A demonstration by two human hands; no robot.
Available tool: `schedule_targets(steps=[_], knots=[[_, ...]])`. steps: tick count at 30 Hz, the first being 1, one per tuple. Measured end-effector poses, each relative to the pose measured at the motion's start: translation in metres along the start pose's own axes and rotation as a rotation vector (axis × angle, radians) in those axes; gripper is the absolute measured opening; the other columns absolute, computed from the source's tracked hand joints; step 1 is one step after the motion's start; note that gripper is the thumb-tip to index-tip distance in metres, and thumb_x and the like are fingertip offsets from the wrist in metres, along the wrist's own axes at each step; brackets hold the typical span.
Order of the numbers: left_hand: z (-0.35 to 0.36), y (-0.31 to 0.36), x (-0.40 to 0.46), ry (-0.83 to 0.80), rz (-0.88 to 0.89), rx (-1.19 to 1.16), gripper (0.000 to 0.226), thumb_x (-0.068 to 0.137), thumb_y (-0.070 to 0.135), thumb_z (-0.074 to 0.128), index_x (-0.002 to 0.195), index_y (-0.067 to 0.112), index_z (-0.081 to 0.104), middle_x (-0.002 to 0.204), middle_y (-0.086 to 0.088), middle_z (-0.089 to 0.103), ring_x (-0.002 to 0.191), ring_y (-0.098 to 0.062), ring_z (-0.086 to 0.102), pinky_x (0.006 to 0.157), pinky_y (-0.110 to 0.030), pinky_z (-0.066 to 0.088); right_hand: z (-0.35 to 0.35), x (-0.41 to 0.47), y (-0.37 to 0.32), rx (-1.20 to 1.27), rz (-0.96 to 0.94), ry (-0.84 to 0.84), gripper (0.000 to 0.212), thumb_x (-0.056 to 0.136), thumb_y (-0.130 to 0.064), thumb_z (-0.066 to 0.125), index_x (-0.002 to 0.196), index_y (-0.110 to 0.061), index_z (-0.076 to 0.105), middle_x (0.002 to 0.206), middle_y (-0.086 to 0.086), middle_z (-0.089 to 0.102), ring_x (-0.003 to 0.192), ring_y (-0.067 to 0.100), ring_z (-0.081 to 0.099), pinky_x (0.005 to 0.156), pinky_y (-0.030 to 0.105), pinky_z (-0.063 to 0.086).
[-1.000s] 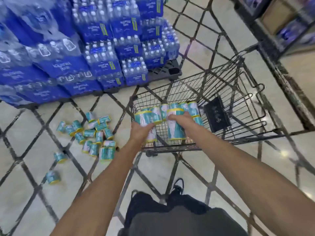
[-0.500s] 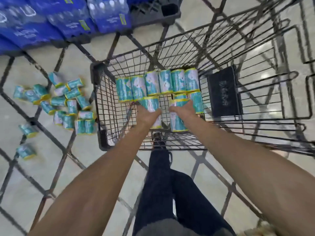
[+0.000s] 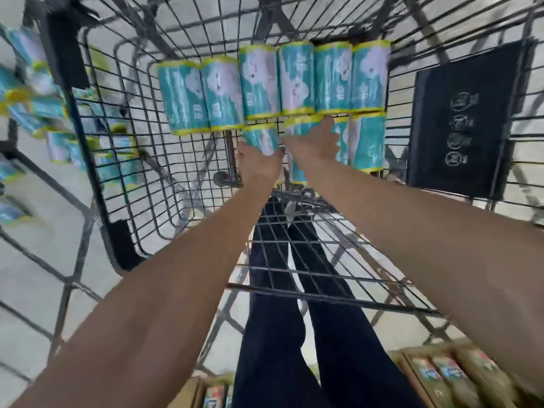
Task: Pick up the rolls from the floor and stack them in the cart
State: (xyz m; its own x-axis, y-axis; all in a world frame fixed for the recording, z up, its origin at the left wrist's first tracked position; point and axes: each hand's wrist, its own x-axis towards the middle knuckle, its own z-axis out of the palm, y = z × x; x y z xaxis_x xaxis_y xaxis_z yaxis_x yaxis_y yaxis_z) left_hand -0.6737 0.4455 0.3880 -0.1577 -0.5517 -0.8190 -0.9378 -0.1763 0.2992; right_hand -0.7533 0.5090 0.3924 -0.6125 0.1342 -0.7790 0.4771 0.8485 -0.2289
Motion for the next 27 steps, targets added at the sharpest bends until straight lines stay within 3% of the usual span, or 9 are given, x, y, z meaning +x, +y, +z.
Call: schedule_targets(steps=[5, 10, 12, 14, 17, 20, 23, 27], knots=[[0.002, -0.002, -0.008, 0.099, 0.084, 0.022, 0.072, 0.085, 0.032, 0.075, 0.139, 0.002, 0.038, 0.132, -0.018, 0.052, 0.121, -0.033, 0.055, 0.099, -0.04, 0.048, -0.017, 0.004, 0.011, -0.036, -0.042, 0.066, 0.075, 0.084, -0.027, 0.075, 0.146, -0.018, 0.034, 0.142, 0.014, 0.042, 0.129, 0.036, 0.048, 0.089, 0.038, 0.047], [-0.009, -0.002, -0.019, 0.091, 0.097, 0.043, 0.06, 0.092, 0.035, 0.068, 0.135, 0.004, 0.042, 0.13, -0.019, 0.053, 0.117, -0.036, 0.057, 0.095, -0.043, 0.049, -0.039, -0.005, 0.024, 0.005, -0.131, -0.022, 0.053, 0.087, -0.023, 0.072, 0.131, -0.016, 0.044, 0.13, 0.011, 0.048, 0.105, 0.033, 0.062, 0.081, 0.044, 0.057], [-0.02, -0.002, -0.032, 0.086, 0.106, 0.071, 0.068, 0.092, 0.04, 0.066, 0.142, 0.003, 0.039, 0.135, -0.019, 0.051, 0.122, -0.037, 0.055, 0.1, -0.048, 0.048, -0.047, -0.018, 0.025, -0.043, -0.203, -0.063, 0.039, 0.089, -0.024, 0.071, 0.12, -0.019, 0.046, 0.124, 0.009, 0.052, 0.099, 0.032, 0.064, 0.069, 0.038, 0.053], [-0.038, -0.001, -0.052, 0.081, 0.133, 0.132, 0.067, 0.096, 0.038, 0.063, 0.145, 0.002, 0.036, 0.141, -0.02, 0.045, 0.129, -0.035, 0.049, 0.104, -0.046, 0.045, -0.059, -0.039, 0.026, -0.154, -0.289, -0.1, 0.038, 0.093, -0.026, 0.067, 0.124, -0.018, 0.048, 0.125, 0.01, 0.051, 0.098, 0.031, 0.063, 0.064, 0.032, 0.045], [-0.079, 0.005, -0.097, 0.092, 0.222, 0.283, 0.055, 0.098, 0.035, 0.058, 0.139, 0.004, 0.039, 0.136, -0.018, 0.048, 0.125, -0.035, 0.051, 0.098, -0.047, 0.045, -0.084, -0.087, 0.017, -0.352, -0.481, -0.118, 0.048, 0.097, -0.034, 0.06, 0.139, -0.016, 0.047, 0.134, 0.015, 0.051, 0.109, 0.034, 0.06, 0.082, 0.04, 0.052], [-0.133, 0.009, -0.151, 0.064, 0.301, 0.378, 0.049, 0.095, 0.037, 0.054, 0.136, 0.011, 0.046, 0.129, -0.016, 0.055, 0.119, -0.036, 0.056, 0.096, -0.048, 0.05, -0.117, -0.153, -0.003, -0.47, -0.656, -0.129, 0.053, 0.099, -0.037, 0.056, 0.146, -0.016, 0.044, 0.143, 0.016, 0.047, 0.126, 0.037, 0.051, 0.099, 0.048, 0.049], [-0.195, 0.005, -0.208, 0.165, 0.413, 0.464, 0.037, 0.095, 0.031, 0.052, 0.124, 0.01, 0.055, 0.121, -0.018, 0.06, 0.111, -0.037, 0.06, 0.09, -0.045, 0.052, -0.143, -0.222, -0.026, -0.585, -0.805, -0.104, 0.054, 0.099, -0.036, 0.056, 0.147, -0.015, 0.045, 0.141, 0.019, 0.048, 0.129, 0.04, 0.048, 0.1, 0.046, 0.046], [-0.268, -0.019, -0.262, 0.386, 0.507, 0.603, 0.038, 0.095, 0.035, 0.05, 0.123, 0.01, 0.054, 0.118, -0.016, 0.059, 0.109, -0.038, 0.058, 0.087, -0.047, 0.051, -0.147, -0.304, -0.055, -0.683, -0.974, -0.058, 0.054, 0.098, -0.039, 0.057, 0.145, -0.015, 0.047, 0.139, 0.018, 0.05, 0.126, 0.04, 0.049, 0.1, 0.049, 0.047]])
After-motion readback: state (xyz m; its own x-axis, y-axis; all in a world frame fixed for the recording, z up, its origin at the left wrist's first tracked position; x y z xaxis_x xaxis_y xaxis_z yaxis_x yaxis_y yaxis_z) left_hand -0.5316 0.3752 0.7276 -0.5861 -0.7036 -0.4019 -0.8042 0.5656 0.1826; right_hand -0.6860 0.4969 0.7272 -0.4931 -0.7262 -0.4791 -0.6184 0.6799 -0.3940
